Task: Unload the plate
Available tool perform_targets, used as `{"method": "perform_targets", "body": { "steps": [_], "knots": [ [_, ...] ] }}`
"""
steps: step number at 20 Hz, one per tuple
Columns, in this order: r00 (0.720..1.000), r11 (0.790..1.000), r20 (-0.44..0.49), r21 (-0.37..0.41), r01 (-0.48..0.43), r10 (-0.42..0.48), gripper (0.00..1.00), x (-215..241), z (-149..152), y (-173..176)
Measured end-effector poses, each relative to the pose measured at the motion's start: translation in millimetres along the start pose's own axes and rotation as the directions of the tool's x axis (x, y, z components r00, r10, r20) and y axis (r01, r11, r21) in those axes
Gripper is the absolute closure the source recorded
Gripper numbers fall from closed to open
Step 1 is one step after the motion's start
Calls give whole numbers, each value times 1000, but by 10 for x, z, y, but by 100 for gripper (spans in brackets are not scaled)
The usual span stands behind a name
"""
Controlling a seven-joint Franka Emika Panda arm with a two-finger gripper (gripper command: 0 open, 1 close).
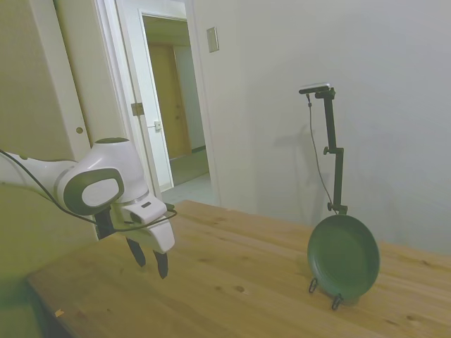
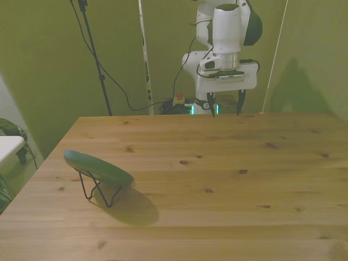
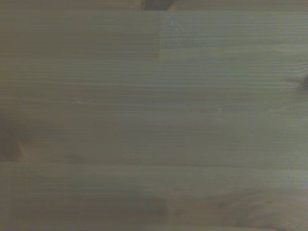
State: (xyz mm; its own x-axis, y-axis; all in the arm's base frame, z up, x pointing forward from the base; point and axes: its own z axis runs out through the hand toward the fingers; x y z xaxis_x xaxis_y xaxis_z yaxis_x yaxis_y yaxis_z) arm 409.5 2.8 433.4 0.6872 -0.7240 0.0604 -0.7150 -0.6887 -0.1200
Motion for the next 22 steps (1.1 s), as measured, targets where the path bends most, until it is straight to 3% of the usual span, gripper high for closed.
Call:
{"method": "perform_targets", "body": {
  "steps": [2,6,12,19,22],
  "knots": [
    [1000,1000,-5,-1,0,0,0,18,1,9],
    [987,997,-142,47,-67,73,0,483,-259,175],
    [922,969,-304,138,-207,241,0,1432,-784,583],
    [857,926,-357,203,-318,372,0,2187,-1111,1020],
    [850,917,-350,211,-338,394,0,2381,-1158,1097]
  ]
}}
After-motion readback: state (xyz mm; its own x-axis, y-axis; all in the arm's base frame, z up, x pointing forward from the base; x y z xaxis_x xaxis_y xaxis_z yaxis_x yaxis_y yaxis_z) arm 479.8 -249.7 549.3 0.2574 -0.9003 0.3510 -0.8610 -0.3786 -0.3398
